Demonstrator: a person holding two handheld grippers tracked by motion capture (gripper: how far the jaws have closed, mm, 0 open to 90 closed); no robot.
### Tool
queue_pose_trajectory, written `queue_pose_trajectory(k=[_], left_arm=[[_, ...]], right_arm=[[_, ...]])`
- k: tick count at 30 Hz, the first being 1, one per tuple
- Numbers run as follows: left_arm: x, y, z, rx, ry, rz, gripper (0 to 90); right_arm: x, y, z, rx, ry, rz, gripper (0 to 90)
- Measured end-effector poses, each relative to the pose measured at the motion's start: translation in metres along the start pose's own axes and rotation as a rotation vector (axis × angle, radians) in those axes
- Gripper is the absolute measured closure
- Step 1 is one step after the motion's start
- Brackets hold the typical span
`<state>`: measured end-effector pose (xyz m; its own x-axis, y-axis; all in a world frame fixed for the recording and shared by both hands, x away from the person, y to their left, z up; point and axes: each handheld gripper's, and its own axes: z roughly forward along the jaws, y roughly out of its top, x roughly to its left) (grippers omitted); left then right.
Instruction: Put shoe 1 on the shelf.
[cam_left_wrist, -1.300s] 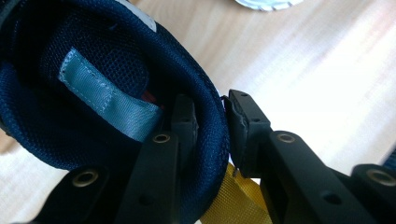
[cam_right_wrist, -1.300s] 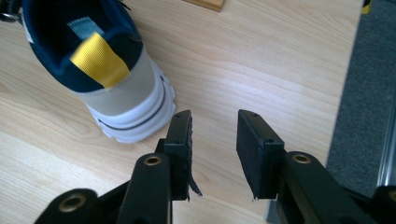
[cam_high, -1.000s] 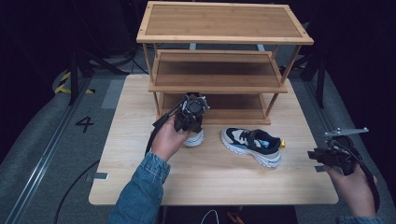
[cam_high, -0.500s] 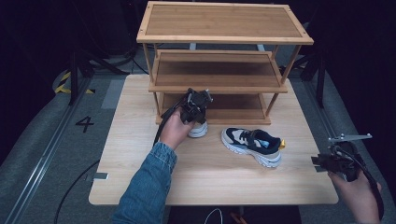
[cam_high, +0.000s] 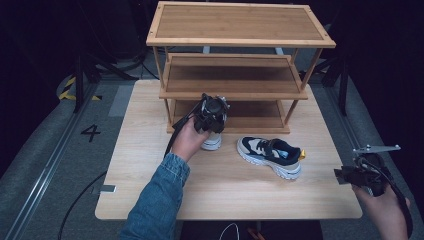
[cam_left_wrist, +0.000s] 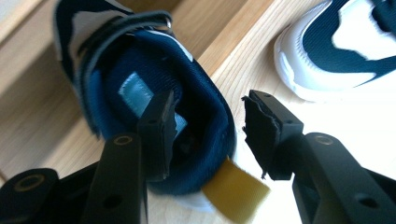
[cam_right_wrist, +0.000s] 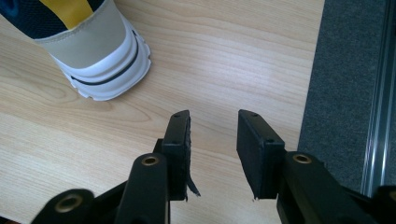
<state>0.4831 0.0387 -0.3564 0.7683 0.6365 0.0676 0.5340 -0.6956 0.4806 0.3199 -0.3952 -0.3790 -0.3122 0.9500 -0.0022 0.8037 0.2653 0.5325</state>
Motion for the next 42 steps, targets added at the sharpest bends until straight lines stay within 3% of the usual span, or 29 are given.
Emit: queue_pose_trajectory(k=[5,9,11,14,16,21,27,34,42], left_arm=[[-0.011,-0.009,-0.025,-0.049,0.018,-0.011,50.8],[-0.018,-0.020,-0.041,-0.060,0.006,-0.028,56.8],[-0.020,-0.027,-0.046,-0.057,-0.003,-0.047,60.2],[-0.019,-0.036,-0.048,-0.045,-0.025,-0.122,63.9],[-0.019,-0.043,-0.046,-0.030,-0.033,-0.158,68.1],[-0.014,-0.055,-0.040,-0.018,-0.002,-0.201,77.6],[-0.002,-0.064,-0.015,-0.016,0.003,-0.245,87.4],[0.005,-0.058,0.009,-0.019,-0.017,-0.249,89.5],[0.007,-0.047,0.013,-0.048,-0.025,-0.256,89.5]], right_arm=[[0.003,0.008,0.002,-0.010,0.012,-0.015,65.2],[0.007,0.017,0.005,-0.019,0.023,-0.040,65.2],[0.010,0.023,0.008,-0.021,0.033,-0.050,65.1],[0.016,0.031,0.011,-0.029,0.048,-0.071,63.8],[0.020,0.037,0.013,-0.031,0.056,-0.081,64.1],[0.026,0.047,0.016,-0.037,0.071,-0.109,64.8],[0.033,0.053,0.021,-0.035,0.083,-0.131,64.7],[0.030,0.049,0.021,-0.032,0.077,-0.121,64.7],[0.024,0.039,0.015,-0.030,0.063,-0.090,64.7]])
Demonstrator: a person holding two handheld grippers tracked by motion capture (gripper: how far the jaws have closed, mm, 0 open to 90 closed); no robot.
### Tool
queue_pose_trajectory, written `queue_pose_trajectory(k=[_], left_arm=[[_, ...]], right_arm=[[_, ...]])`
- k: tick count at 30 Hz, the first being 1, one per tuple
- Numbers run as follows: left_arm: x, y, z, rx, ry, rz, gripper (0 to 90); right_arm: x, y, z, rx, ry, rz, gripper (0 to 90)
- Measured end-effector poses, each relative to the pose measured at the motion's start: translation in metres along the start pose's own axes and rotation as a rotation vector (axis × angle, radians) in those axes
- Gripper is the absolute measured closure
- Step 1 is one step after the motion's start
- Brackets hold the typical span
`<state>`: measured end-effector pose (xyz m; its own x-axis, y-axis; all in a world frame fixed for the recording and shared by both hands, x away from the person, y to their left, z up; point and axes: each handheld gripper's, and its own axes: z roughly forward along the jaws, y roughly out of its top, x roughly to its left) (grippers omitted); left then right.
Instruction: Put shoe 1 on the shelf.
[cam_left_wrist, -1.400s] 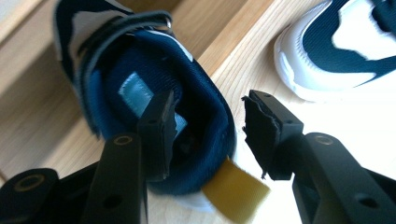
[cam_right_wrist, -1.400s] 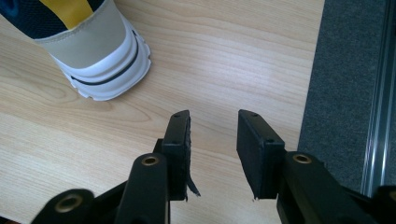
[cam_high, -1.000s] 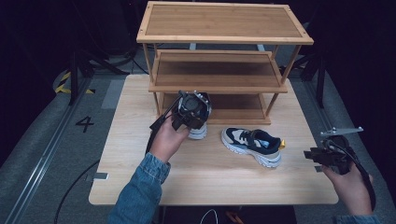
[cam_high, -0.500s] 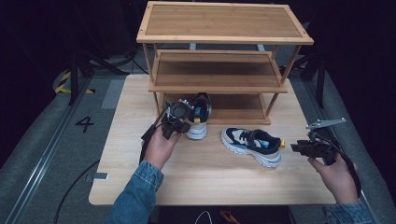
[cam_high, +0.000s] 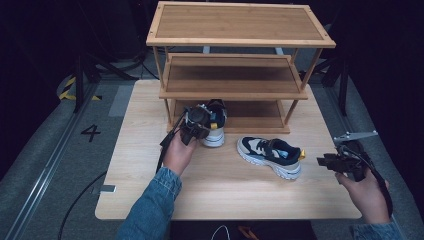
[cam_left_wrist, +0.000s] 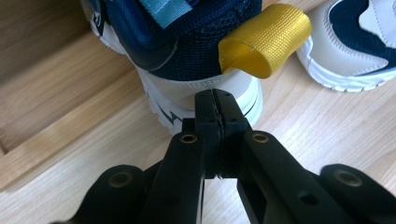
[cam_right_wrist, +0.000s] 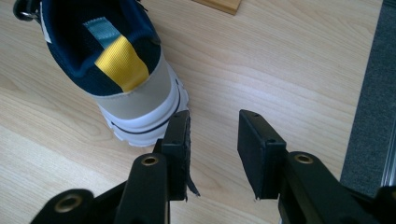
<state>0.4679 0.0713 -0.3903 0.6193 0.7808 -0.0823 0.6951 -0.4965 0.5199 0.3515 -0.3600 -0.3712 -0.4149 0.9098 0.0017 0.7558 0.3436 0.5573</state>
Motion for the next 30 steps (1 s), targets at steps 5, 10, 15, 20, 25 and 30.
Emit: queue_pose_trajectory(k=[5,10,15,20,25,30], left_arm=[[-0.001,0.009,0.004,0.003,0.021,-0.006,89.2],[0.003,0.016,0.011,-0.011,0.011,-0.019,83.1],[0.006,0.020,0.020,-0.053,0.021,-0.021,80.4],[0.006,0.016,0.029,-0.132,0.127,0.050,74.8],[0.007,0.014,0.036,-0.215,0.116,0.059,71.1],[0.007,0.013,0.039,-0.255,0.102,0.045,70.7]], right_arm=[[-0.004,-0.009,-0.006,-0.001,-0.016,0.021,64.8],[-0.008,-0.017,-0.009,0.001,-0.030,0.039,64.8],[-0.011,-0.026,-0.013,0.005,-0.043,0.061,64.4],[-0.013,-0.033,-0.018,0.007,-0.054,0.075,64.3],[-0.015,-0.040,-0.022,0.008,-0.064,0.090,64.1],[-0.017,-0.043,-0.025,0.004,-0.068,0.106,64.1]])
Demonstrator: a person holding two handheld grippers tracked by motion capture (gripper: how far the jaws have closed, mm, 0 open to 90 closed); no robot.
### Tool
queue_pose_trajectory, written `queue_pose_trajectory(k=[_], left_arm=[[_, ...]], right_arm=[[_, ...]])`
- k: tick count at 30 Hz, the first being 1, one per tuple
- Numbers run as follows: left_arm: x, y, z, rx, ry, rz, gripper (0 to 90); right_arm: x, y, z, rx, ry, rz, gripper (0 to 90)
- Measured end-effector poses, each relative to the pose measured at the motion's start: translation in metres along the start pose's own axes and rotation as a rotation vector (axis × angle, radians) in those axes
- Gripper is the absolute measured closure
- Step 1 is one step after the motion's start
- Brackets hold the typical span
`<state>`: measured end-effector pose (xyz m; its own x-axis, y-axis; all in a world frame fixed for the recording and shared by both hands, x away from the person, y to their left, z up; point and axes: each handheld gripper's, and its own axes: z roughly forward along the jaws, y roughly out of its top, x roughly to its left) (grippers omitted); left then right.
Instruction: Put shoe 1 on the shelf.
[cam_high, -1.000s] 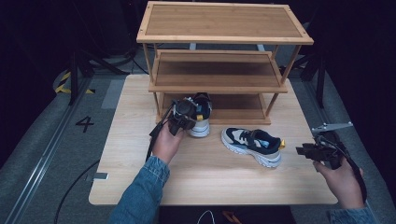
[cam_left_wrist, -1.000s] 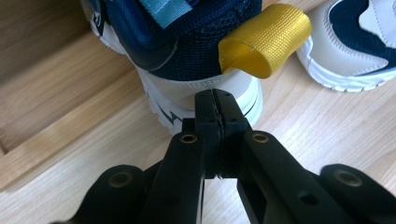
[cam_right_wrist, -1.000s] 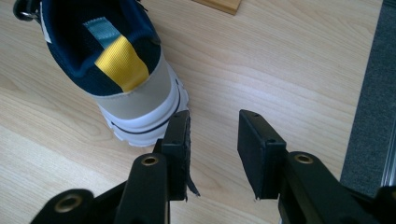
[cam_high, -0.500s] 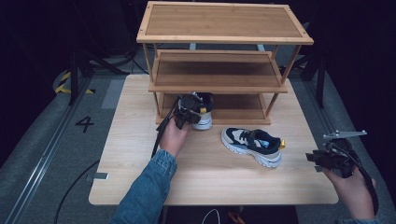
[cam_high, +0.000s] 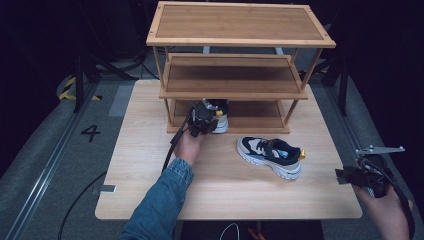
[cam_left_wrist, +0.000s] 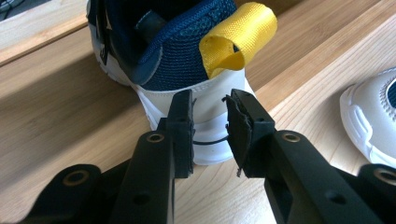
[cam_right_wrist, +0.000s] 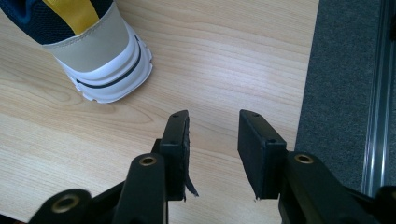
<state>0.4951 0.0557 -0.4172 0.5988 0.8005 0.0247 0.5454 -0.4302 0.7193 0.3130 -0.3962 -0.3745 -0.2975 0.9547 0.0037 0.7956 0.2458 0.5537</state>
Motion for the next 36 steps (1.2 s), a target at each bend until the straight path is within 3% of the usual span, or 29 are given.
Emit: queue_pose_trajectory(k=[4,6,10,16,20,26,30,36], left_arm=[[-0.003,0.001,0.000,0.038,-0.036,-0.055,68.5],[-0.005,0.000,-0.002,0.055,-0.042,-0.057,68.6],[-0.007,0.001,-0.007,0.046,-0.060,-0.080,69.6],[-0.013,-0.002,0.004,0.102,-0.071,-0.049,70.7],[-0.010,-0.005,0.013,0.091,-0.126,-0.054,62.0],[-0.003,-0.004,0.019,0.070,-0.162,-0.086,59.6],[-0.004,-0.003,0.009,0.074,-0.168,-0.112,59.5],[-0.010,-0.002,-0.014,0.081,-0.126,-0.094,57.4]], right_arm=[[-0.001,-0.001,-0.002,-0.004,-0.005,-0.006,64.2],[-0.001,-0.001,-0.003,-0.008,-0.004,-0.005,64.2],[-0.003,-0.001,-0.003,-0.011,-0.006,-0.005,64.3],[0.001,0.001,-0.003,-0.012,-0.002,-0.015,64.3],[0.001,0.001,-0.004,-0.012,-0.003,-0.013,64.4],[0.001,0.001,-0.003,-0.012,-0.002,-0.014,64.3],[0.001,0.002,-0.002,-0.010,0.002,-0.019,64.2],[0.004,0.008,0.002,-0.010,0.016,-0.034,63.2]])
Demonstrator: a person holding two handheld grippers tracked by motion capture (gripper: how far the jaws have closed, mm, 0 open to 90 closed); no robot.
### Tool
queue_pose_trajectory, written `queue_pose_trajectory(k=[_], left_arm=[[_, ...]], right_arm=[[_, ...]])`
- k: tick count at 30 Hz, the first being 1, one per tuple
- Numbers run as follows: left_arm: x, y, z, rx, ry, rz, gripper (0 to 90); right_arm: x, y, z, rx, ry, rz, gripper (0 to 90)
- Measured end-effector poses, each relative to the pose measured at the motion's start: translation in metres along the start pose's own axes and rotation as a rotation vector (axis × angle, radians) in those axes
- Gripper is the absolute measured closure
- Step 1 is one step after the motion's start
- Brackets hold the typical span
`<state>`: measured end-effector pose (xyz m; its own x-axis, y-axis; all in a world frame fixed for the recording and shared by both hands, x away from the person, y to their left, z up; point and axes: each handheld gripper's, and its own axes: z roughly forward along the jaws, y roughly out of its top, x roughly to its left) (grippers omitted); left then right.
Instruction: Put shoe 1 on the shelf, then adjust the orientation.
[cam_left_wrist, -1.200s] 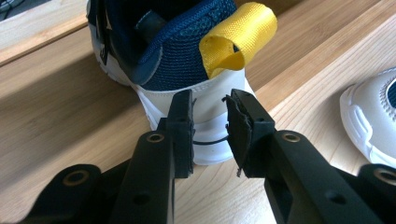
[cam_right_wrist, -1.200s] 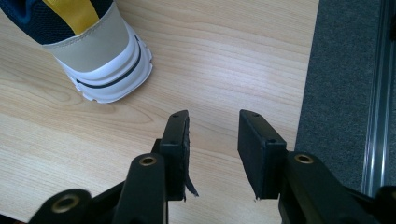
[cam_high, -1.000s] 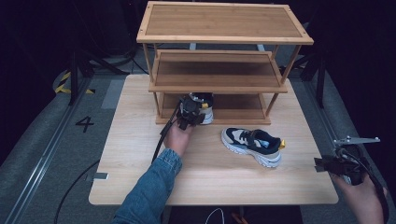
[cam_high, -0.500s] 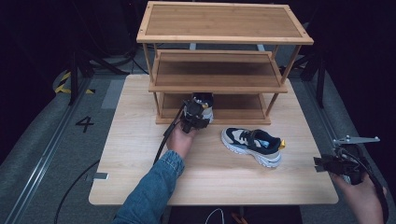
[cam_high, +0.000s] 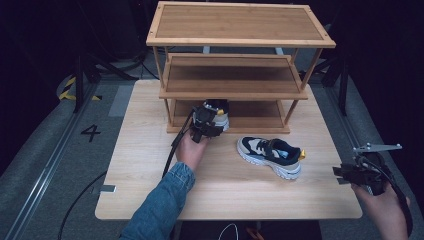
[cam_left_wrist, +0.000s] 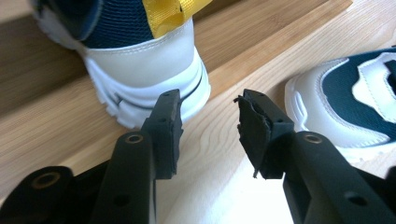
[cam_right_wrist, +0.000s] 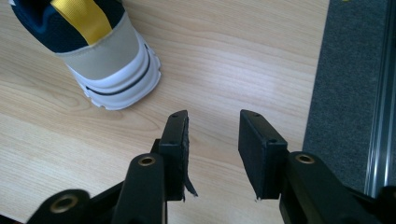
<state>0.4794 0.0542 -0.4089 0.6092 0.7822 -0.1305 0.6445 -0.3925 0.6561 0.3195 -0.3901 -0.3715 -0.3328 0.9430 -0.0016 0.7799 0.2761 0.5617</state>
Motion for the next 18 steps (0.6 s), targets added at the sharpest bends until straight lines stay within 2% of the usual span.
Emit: queue_pose_trajectory(k=[4,9,11,15,18], left_arm=[[-0.010,-0.002,-0.021,0.002,0.037,0.039,57.8],[-0.017,-0.006,-0.048,0.015,0.042,0.071,56.4],[-0.019,-0.008,-0.059,0.006,0.058,0.078,55.3],[-0.019,-0.012,-0.076,0.033,0.054,0.081,54.1],[-0.018,-0.016,-0.088,0.077,0.042,0.078,51.7]], right_arm=[[0.004,0.008,0.004,-0.005,0.022,-0.020,61.0],[0.010,0.018,0.008,-0.001,0.046,-0.041,59.5],[0.013,0.022,0.010,0.002,0.059,-0.052,58.9],[0.017,0.030,0.011,0.002,0.088,-0.062,56.5],[0.021,0.034,0.013,0.007,0.109,-0.078,55.7]])
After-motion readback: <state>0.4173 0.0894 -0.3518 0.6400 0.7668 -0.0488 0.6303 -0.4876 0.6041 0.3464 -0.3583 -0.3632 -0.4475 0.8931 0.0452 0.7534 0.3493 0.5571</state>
